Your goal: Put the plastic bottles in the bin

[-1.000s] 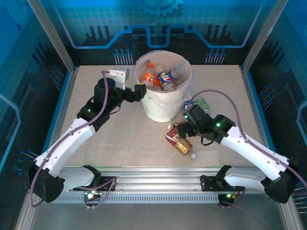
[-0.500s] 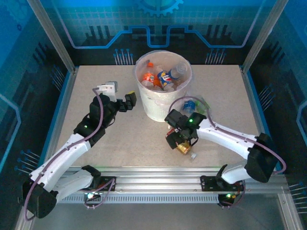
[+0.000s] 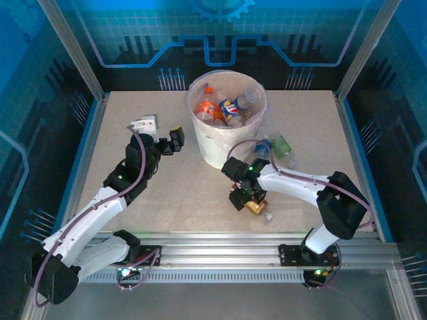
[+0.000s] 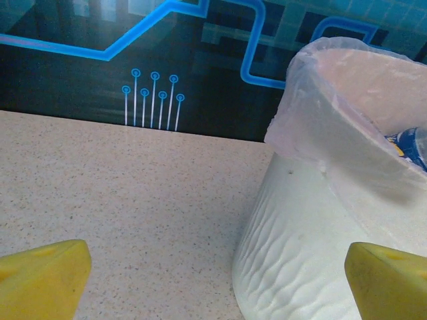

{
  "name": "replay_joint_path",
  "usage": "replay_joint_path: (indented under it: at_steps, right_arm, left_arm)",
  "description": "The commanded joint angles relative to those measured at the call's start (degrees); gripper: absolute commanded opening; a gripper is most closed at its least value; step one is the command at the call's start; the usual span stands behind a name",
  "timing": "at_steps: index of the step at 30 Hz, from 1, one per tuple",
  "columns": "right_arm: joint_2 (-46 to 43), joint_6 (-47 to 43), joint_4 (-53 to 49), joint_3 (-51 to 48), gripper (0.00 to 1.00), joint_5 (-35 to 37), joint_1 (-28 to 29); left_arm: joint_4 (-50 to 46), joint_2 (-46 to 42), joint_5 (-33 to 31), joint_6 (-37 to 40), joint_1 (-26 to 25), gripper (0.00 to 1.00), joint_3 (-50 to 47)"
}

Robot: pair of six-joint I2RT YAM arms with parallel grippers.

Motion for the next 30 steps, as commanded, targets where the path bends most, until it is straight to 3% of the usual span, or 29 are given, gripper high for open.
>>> replay_joint_path:
  at_steps: [1, 19, 30]
  right_arm:
    - [2.30, -0.78, 0.72, -0.28, 0.88, -0.60, 0.71]
    - [12.21, -3.86, -1.27, 5.75, 0.81, 3.05, 6.58]
    - [10.33, -5.26, -2.54, 10.08, 0.56, 3.30, 7.76]
  left_arm:
    - [-0.66, 0.68, -3.06, -1.12, 0.42, 0.99, -0.17]
    - [-4.70, 3.10, -5.53, -1.11, 1.85, 0.99, 1.73]
    - [-5.47, 3.18, -5.53, -1.38, 2.62, 0.99, 1.68]
